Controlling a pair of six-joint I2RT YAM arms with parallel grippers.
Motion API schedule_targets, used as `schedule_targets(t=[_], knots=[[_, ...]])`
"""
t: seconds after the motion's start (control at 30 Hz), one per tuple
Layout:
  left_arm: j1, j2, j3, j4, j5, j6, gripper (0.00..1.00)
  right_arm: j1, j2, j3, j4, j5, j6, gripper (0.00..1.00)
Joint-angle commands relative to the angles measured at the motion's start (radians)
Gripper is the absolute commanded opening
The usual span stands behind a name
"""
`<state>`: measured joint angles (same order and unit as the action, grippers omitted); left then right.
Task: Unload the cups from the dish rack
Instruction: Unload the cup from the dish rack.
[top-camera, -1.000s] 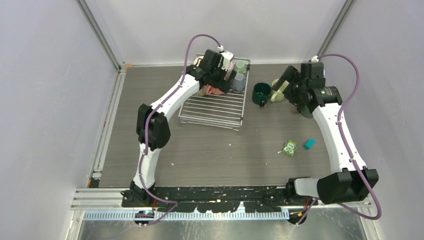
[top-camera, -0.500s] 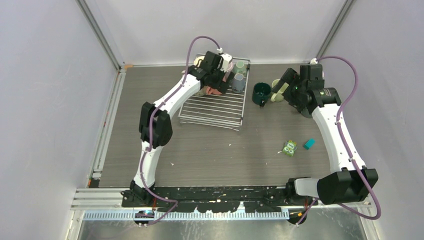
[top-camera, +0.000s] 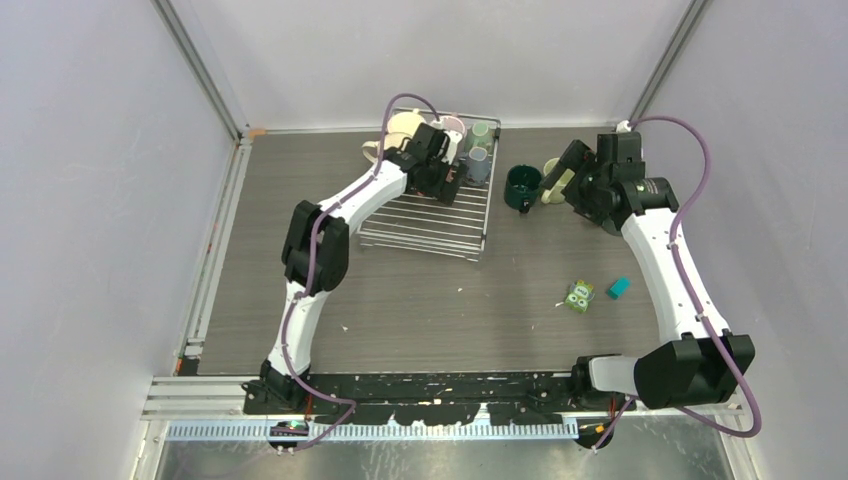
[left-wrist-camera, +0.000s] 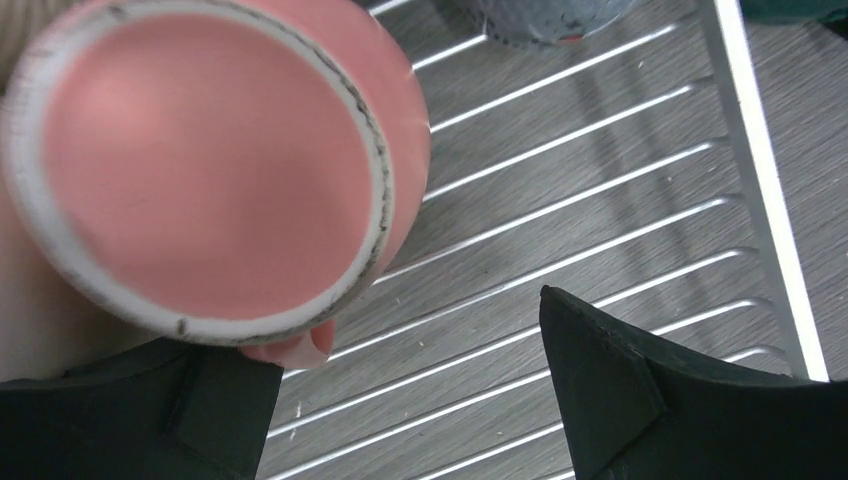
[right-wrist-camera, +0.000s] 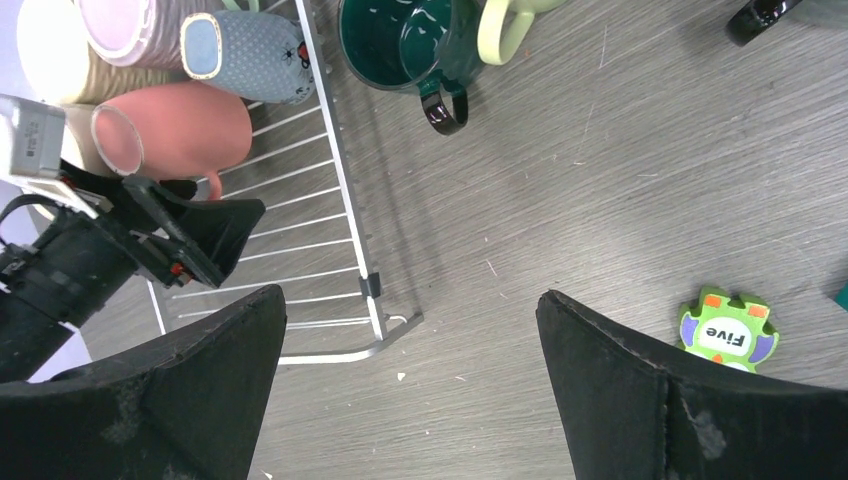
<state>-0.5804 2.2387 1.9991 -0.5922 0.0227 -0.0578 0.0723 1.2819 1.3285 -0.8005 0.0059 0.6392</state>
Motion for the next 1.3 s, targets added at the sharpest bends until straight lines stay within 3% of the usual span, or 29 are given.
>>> schedule_targets(t=[0.0,0.2,0.47,1.0,1.27], knots=[[-0.011,-0.070,-0.030,0.049,-0.058,-0.064,0.88,0.008,-0.018,-0.008,0.050,-0.030,0.009,1.00],[-0.012,-0.031,-0.004,0.018,-0.140,-0.071,0.72,0.009,-0.016,-0.020,0.057,-0.032,0.008,1.00],[-0.012,-0.001,0.016,0.005,-0.224,-0.071,0.65,0.011,-0.015,-0.028,0.067,-0.038,0.010,1.00],[-0.008,0.038,-0.008,0.081,-0.258,-0.064,0.44,0.015,-0.012,-0.032,0.073,-0.041,0.004,1.00],[-0.007,0.050,-0.002,0.106,-0.264,-0.051,0.24,0.017,-0.018,-0.039,0.074,-0.040,0.001,1.00]])
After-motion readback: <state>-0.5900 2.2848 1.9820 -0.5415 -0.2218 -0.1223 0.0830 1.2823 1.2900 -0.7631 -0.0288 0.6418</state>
